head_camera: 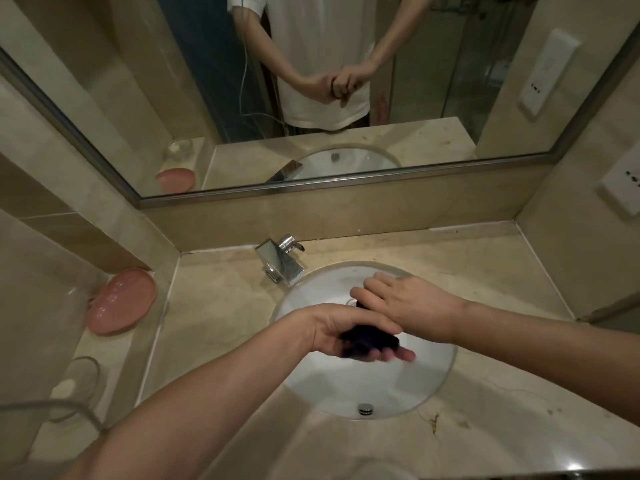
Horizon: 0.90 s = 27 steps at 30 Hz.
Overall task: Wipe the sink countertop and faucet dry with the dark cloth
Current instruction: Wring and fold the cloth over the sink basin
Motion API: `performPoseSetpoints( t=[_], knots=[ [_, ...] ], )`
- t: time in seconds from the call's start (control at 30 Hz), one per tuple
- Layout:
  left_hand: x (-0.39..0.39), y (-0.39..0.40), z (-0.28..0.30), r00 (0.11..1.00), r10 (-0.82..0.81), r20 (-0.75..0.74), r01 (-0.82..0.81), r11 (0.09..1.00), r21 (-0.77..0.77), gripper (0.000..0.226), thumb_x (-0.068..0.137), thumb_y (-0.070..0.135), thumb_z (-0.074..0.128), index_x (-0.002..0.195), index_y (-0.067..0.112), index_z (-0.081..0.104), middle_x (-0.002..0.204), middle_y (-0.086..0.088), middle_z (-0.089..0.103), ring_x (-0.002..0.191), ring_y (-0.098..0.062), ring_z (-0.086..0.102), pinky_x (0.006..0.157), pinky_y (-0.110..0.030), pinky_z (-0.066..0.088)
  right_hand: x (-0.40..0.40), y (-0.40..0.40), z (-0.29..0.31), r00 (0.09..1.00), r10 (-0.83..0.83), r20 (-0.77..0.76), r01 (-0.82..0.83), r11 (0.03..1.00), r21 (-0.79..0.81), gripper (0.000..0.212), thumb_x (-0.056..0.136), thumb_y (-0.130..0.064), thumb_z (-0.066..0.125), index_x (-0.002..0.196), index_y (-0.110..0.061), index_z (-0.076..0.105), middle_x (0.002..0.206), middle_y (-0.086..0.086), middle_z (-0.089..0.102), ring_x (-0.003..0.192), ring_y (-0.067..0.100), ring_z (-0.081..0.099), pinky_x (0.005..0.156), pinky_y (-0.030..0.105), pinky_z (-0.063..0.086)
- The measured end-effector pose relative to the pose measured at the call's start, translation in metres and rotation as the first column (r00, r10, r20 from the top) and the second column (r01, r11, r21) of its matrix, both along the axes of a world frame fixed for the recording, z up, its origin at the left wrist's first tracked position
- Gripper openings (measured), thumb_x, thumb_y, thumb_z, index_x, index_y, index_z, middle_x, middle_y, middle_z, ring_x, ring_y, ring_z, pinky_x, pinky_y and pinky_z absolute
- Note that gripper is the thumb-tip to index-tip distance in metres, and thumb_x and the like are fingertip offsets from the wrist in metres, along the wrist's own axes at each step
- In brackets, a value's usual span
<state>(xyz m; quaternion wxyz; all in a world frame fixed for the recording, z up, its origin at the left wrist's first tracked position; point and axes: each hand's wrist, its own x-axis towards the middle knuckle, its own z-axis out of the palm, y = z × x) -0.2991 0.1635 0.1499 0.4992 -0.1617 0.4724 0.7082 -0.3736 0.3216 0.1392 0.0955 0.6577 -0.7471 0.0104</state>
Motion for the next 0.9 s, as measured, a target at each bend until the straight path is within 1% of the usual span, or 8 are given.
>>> performPoseSetpoints(
  t=[0.1,0.27,0.43,0.5,0.57,0.63,0.77,0.9],
  knots=[
    [-0.001,0.011,-0.007,0.987,-0.016,-0.159,-0.047,0.922,-0.385,0.022,0.086,0.013,0.070,0.075,0.020,0.052,0.063,0.003,0.054,0.046,-0.007,0.035,0.040,-0.017,0.024,-0.006,-0.006,-0.001,0.999,-0.040,0.000,0.040,0.985,0.169,0.037,0.067,-0.011,0.078,0.094,-0.015,0.052,0.074,-0.001,0.052,0.062,0.018,0.053,0.040,0.029,0.030],
    [0.002,0.023,-0.034,0.907,-0.129,-0.401,-0.267,0.560,-0.785,0.015,0.075,0.025,0.073,0.073,0.013,0.064,0.063,0.000,0.062,0.055,-0.016,0.050,0.050,-0.025,0.037,0.005,-0.039,0.011,0.968,-0.251,-0.002,0.209,0.804,0.557,0.012,0.088,-0.011,0.055,0.099,-0.013,0.052,0.081,0.003,0.059,0.073,0.026,0.055,0.062,0.034,0.038],
    [0.003,0.014,-0.053,0.899,-0.168,-0.404,-0.326,0.358,-0.875,0.013,0.075,0.027,0.066,0.075,0.014,0.065,0.064,0.001,0.064,0.055,-0.016,0.054,0.049,-0.026,0.038,0.008,-0.048,-0.025,0.869,-0.467,0.164,0.360,0.823,0.440,0.034,0.085,-0.002,0.056,0.116,-0.012,0.050,0.106,0.005,0.058,0.092,0.026,0.056,0.064,0.034,0.038],
    [0.000,-0.001,-0.047,0.905,0.114,-0.409,-0.396,0.574,-0.717,0.014,0.077,0.018,0.066,0.069,0.015,0.055,0.058,0.003,0.053,0.047,-0.013,0.043,0.045,-0.024,0.031,0.006,-0.029,-0.037,0.832,-0.409,0.375,0.409,0.909,0.083,0.058,0.078,0.001,0.062,0.131,-0.015,0.045,0.127,0.005,0.050,0.114,0.028,0.052,0.070,0.036,0.049],
    [-0.002,-0.017,-0.034,0.897,0.383,-0.221,-0.440,0.823,-0.360,0.025,0.084,0.012,0.059,0.064,0.020,0.046,0.052,0.005,0.038,0.041,-0.008,0.027,0.037,-0.019,0.021,0.006,-0.007,-0.050,0.940,-0.252,0.230,0.310,0.911,-0.272,0.073,0.073,0.003,0.066,0.141,-0.014,0.043,0.144,0.010,0.044,0.129,0.031,0.047,0.092,0.040,0.052],
    [0.000,-0.027,-0.021,0.942,0.337,-0.005,-0.337,0.941,-0.017,0.031,0.090,0.014,0.052,0.060,0.023,0.047,0.049,0.010,0.033,0.037,-0.002,0.023,0.034,-0.014,0.017,0.006,0.003,-0.055,0.993,-0.102,0.053,0.115,0.911,-0.395,0.073,0.078,0.001,0.066,0.144,-0.014,0.040,0.151,0.015,0.039,0.138,0.035,0.043,0.107,0.047,0.044],
    [0.010,-0.020,-0.004,0.982,-0.158,-0.106,0.183,0.932,0.313,0.030,0.077,0.024,0.076,0.059,0.027,0.051,0.048,0.015,0.034,0.038,-0.006,0.019,0.035,-0.012,0.019,0.005,-0.020,-0.024,0.975,0.218,-0.038,-0.202,0.808,-0.554,0.043,0.098,-0.014,0.059,0.139,-0.012,0.045,0.133,0.012,0.049,0.121,0.031,0.053,0.103,0.045,0.048],
    [0.013,-0.021,0.015,0.946,-0.298,-0.132,0.325,0.833,0.449,0.026,0.078,0.024,0.076,0.063,0.028,0.055,0.050,0.011,0.028,0.037,-0.006,0.022,0.037,-0.013,0.017,0.002,-0.032,0.029,0.937,0.305,-0.171,-0.350,0.817,-0.458,0.026,0.099,-0.011,0.056,0.125,-0.007,0.055,0.099,0.007,0.061,0.074,0.023,0.054,0.060,0.030,0.046]
  ],
)
